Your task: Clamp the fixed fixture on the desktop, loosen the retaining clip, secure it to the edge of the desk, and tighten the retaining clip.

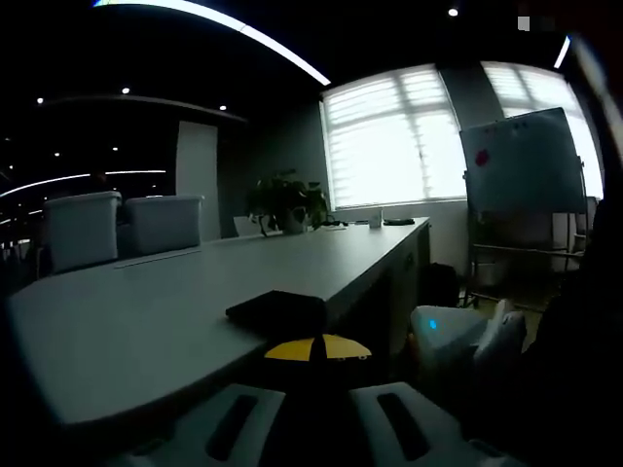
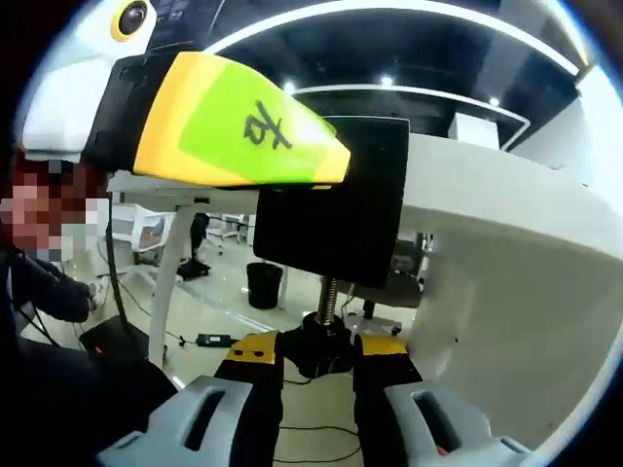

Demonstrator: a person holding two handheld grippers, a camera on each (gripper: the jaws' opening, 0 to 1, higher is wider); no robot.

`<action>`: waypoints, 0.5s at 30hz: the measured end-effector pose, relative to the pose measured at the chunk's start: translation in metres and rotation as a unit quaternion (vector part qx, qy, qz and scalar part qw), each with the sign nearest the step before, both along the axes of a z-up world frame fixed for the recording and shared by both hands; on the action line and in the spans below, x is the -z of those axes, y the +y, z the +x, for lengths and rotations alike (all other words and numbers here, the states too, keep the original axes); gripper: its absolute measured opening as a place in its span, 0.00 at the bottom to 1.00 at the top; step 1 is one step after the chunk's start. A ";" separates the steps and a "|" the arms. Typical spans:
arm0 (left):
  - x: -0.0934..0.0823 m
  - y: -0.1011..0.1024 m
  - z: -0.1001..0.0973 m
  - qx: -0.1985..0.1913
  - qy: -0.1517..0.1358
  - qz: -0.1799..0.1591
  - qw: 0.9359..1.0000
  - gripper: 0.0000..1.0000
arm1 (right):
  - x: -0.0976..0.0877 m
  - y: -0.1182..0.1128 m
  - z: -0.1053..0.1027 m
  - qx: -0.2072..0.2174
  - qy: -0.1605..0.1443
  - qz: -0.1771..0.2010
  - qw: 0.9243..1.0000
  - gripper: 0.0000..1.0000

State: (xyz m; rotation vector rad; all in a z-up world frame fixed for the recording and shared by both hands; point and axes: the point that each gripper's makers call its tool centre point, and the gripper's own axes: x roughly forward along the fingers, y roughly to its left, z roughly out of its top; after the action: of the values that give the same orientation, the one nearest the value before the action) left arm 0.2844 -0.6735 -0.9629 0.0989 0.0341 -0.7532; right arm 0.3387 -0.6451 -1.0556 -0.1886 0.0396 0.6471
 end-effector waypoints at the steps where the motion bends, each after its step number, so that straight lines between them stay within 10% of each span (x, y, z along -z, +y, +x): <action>1: 0.000 0.000 0.000 0.000 0.001 -0.001 1.000 0.01 | 0.000 0.001 -0.001 -0.022 -0.001 -0.006 1.000 0.25; 15: 0.000 -0.003 -0.001 -0.007 0.004 0.011 1.000 0.01 | -0.001 0.012 -0.012 -0.299 -0.013 -0.047 0.953 0.25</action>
State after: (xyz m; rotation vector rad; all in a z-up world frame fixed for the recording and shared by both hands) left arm 0.2829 -0.6761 -0.9630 0.1158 0.0514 -0.7386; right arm 0.3266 -0.6336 -1.0548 -0.3060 -0.0146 1.2488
